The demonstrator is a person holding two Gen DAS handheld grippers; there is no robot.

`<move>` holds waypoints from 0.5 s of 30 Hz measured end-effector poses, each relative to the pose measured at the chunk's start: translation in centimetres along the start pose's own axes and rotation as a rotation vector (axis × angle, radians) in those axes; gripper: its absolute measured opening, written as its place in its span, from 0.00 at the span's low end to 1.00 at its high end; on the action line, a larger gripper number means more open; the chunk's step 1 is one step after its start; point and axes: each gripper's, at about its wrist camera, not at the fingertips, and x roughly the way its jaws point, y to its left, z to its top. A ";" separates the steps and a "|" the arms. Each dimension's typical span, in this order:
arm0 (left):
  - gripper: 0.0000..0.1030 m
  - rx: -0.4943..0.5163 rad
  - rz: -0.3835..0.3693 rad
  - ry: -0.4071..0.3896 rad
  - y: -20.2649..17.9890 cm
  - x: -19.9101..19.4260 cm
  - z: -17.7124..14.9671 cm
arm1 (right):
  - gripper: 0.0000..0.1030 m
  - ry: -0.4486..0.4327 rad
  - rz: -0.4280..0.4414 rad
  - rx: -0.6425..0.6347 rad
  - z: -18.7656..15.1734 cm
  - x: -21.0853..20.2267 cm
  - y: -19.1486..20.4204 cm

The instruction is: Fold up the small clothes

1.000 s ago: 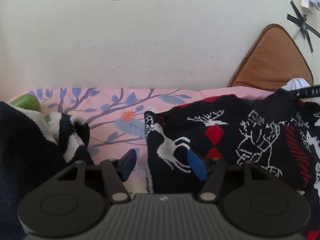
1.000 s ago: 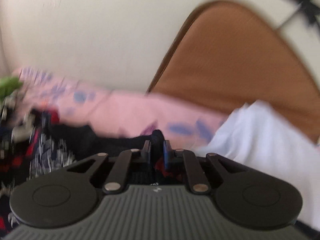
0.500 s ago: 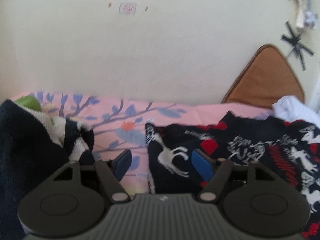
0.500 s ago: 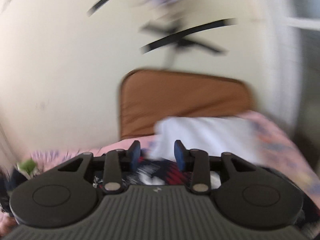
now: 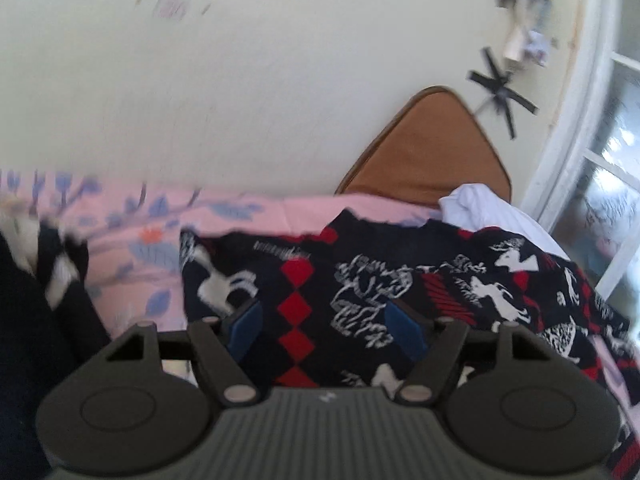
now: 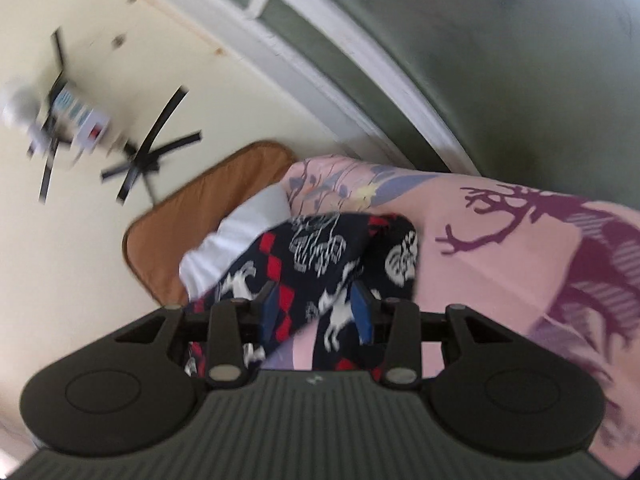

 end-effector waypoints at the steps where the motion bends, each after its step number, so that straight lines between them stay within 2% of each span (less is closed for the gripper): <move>1: 0.67 -0.049 -0.005 0.015 0.8 0.3 0.2 | 0.43 -0.001 -0.014 0.024 0.5 0.9 -0.4; 4: 0.66 -0.120 -0.014 0.028 2.4 0.5 0.1 | 0.43 0.010 -0.042 0.106 1.5 3.8 -2.0; 6: 0.66 -0.114 -0.010 0.028 2.4 0.5 0.0 | 0.41 -0.002 -0.002 0.148 2.1 5.1 -3.0; 7: 0.66 -0.104 -0.005 0.027 2.2 0.5 0.0 | 0.36 -0.012 0.002 0.159 2.4 5.6 -3.1; 8: 0.66 -0.097 -0.005 0.023 2.0 0.3 0.1 | 0.16 -0.020 -0.011 0.162 2.6 5.8 -2.9; 9: 0.66 -0.097 -0.011 0.014 2.0 0.2 0.1 | 0.10 -0.033 -0.015 0.151 2.8 5.8 -2.3; 11: 0.67 -0.115 -0.028 -0.011 2.3 -0.3 0.4 | 0.10 -0.070 0.033 0.072 2.9 4.8 0.3; 15: 0.67 -0.200 -0.087 -0.083 3.7 -2.1 1.2 | 0.10 -0.116 0.136 -0.372 0.7 2.2 12.2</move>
